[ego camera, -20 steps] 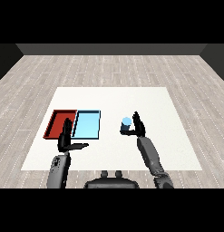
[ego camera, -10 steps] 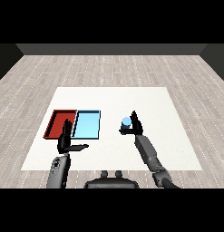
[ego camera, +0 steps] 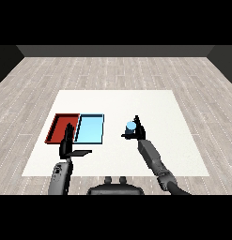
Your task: Pick the blue can and put it in the blue box
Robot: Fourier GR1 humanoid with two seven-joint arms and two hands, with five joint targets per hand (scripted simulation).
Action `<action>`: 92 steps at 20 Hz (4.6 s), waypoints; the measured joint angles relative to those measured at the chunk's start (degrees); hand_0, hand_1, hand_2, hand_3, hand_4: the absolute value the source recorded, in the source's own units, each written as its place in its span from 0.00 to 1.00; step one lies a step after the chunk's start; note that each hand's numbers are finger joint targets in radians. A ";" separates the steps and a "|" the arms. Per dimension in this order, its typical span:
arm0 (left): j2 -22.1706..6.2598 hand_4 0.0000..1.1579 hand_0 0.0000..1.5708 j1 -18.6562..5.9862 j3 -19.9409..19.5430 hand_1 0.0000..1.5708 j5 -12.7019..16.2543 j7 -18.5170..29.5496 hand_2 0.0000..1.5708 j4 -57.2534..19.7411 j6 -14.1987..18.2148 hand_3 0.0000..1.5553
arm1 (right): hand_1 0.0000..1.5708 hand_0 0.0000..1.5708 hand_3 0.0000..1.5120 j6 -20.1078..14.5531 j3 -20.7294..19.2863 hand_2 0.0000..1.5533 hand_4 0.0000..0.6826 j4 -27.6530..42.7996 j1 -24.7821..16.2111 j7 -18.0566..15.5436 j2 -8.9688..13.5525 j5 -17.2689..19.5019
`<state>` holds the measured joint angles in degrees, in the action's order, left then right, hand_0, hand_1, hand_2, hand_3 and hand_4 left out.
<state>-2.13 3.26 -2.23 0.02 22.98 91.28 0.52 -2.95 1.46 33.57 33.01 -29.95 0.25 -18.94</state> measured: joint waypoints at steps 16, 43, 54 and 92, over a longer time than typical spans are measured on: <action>0.14 0.00 0.00 -1.42 -0.27 0.00 0.41 0.52 0.00 -1.57 -0.22 0.00 | 0.94 0.94 0.95 -8.99 0.28 0.94 0.81 -7.83 6.20 0.71 0.10 -1.81; 1.72 0.00 0.00 -4.55 5.06 0.00 -0.80 -1.97 0.00 -3.71 -0.54 0.00 | 0.92 0.92 0.89 -18.60 13.19 0.95 0.81 13.61 5.00 4.92 0.52 1.56; 2.09 0.00 0.00 -9.51 11.59 0.00 1.40 -5.35 0.00 -5.11 4.42 0.00 | 0.93 0.93 0.91 -12.60 12.01 0.94 0.83 31.35 -6.77 10.10 6.04 5.05; 1.99 0.00 0.00 -24.34 29.86 0.00 16.73 -1.91 0.00 -24.80 17.42 0.00 | 0.92 0.92 0.91 -10.52 14.75 0.94 0.81 37.46 -5.10 15.30 -0.20 9.02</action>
<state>-0.14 -21.09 27.63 16.76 21.07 66.48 17.94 -13.47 16.21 71.03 27.91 -14.65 0.05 -9.92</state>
